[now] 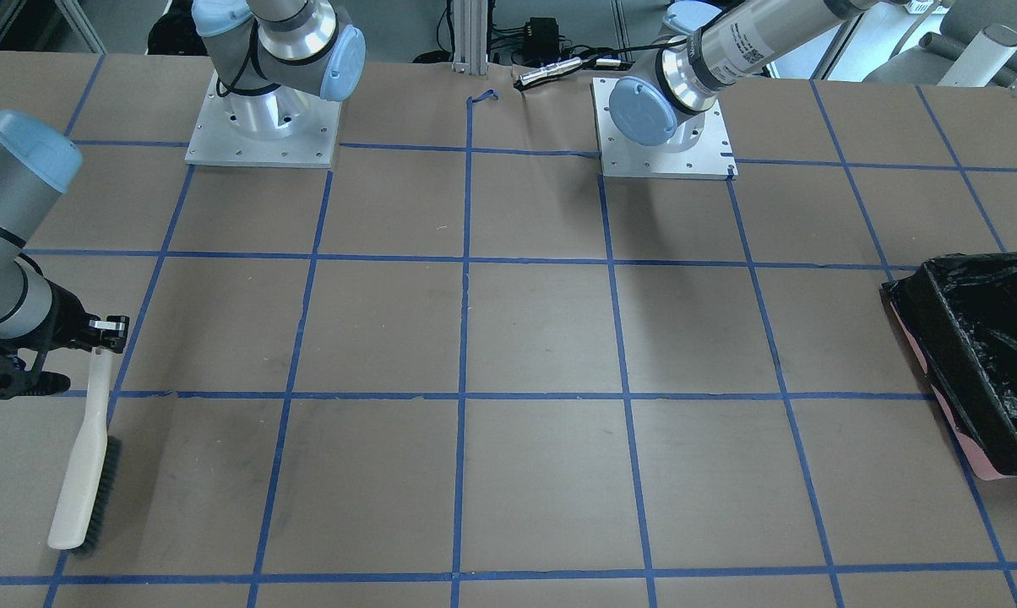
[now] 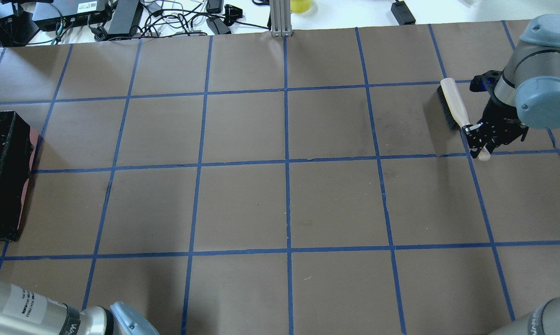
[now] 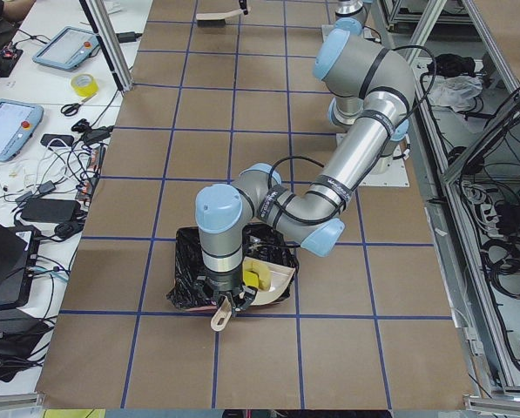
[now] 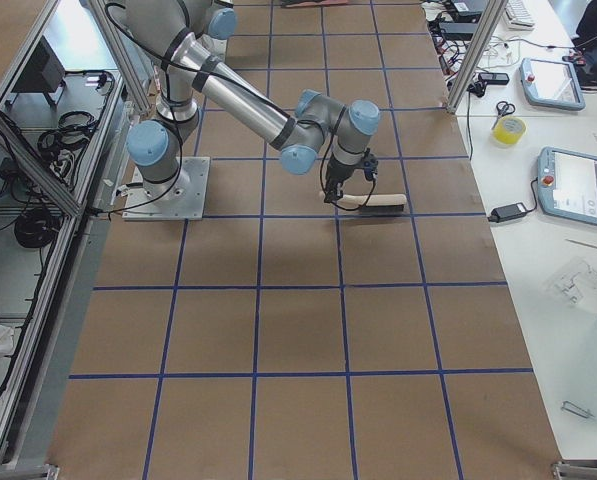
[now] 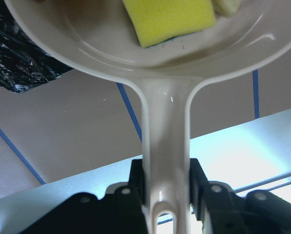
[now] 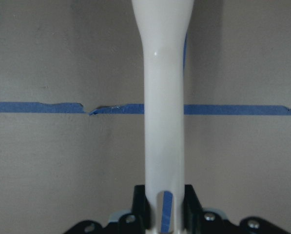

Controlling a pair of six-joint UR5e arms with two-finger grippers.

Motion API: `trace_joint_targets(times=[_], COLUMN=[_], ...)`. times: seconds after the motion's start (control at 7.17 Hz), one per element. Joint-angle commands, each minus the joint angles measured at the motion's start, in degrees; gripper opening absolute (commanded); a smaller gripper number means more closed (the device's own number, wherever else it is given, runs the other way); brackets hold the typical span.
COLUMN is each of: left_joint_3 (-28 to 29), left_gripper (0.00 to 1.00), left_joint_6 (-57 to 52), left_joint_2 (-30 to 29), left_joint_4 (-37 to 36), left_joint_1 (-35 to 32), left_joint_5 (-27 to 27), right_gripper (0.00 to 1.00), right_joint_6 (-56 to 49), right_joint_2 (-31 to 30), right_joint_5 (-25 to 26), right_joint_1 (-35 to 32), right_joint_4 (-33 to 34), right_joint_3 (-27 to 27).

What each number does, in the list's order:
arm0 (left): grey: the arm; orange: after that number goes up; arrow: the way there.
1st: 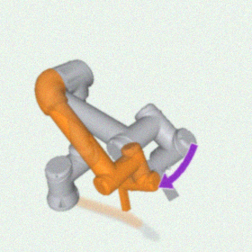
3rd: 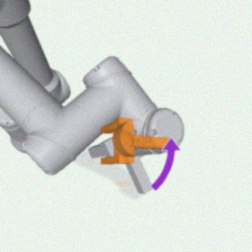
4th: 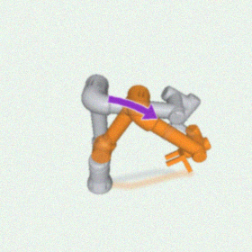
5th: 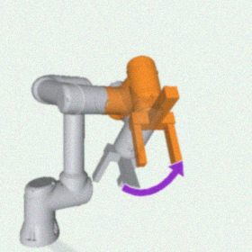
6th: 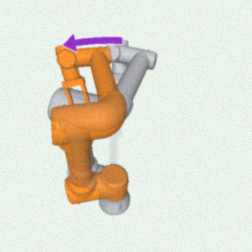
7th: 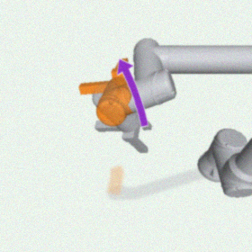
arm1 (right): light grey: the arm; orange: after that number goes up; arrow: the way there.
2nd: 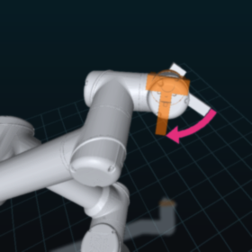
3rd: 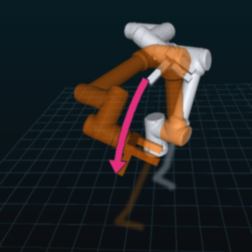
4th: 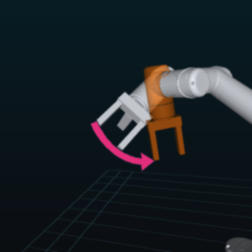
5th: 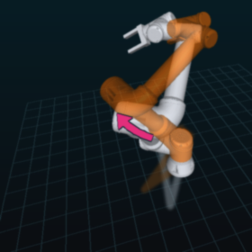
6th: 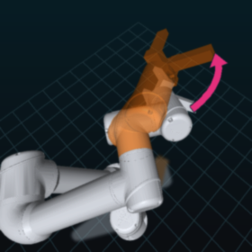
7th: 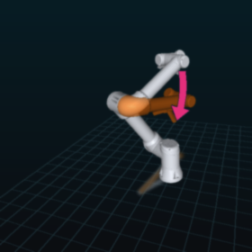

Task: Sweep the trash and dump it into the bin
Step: 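Tip the dustpan over the black bin while the right gripper lowers the brush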

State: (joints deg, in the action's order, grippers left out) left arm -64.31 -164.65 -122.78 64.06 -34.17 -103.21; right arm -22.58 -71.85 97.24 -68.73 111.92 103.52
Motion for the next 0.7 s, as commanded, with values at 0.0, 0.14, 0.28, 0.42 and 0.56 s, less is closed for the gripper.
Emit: trace_joint_targets(times=[0.0, 0.14, 0.28, 0.42, 0.56], left_joint_3=[-2.2, -5.2, -9.9, -15.1, -17.7], left_gripper=[0.00, 0.00, 0.00, 0.00, 0.00], left_joint_6=[0.5, 1.4, 3.5, 3.2, 2.8], left_joint_2=[1.2, 3.6, 5.8, 7.5, 8.7], left_joint_4=[-3.7, -4.0, -6.8, -14.1, -17.1], left_joint_1=[-1.6, -3.5, -3.7, -3.7, -3.6], left_joint_5=[-3.7, -6.7, -7.0, -7.4, -7.7], right_gripper=[0.30, 0.57, 0.70, 0.73, 0.78], right_joint_6=[-0.1, -0.1, 0.0, 0.0, 0.0], right_joint_2=[0.0, 0.0, 0.0, -0.1, -0.3], right_joint_5=[0.2, 0.5, 0.2, 0.3, 0.3], right_joint_1=[0.0, 0.0, 0.0, 0.0, 0.0], right_joint_4=[-0.1, -0.1, -0.2, -0.2, -0.2], right_joint_3=[0.0, 0.0, 0.0, 0.0, 0.0])
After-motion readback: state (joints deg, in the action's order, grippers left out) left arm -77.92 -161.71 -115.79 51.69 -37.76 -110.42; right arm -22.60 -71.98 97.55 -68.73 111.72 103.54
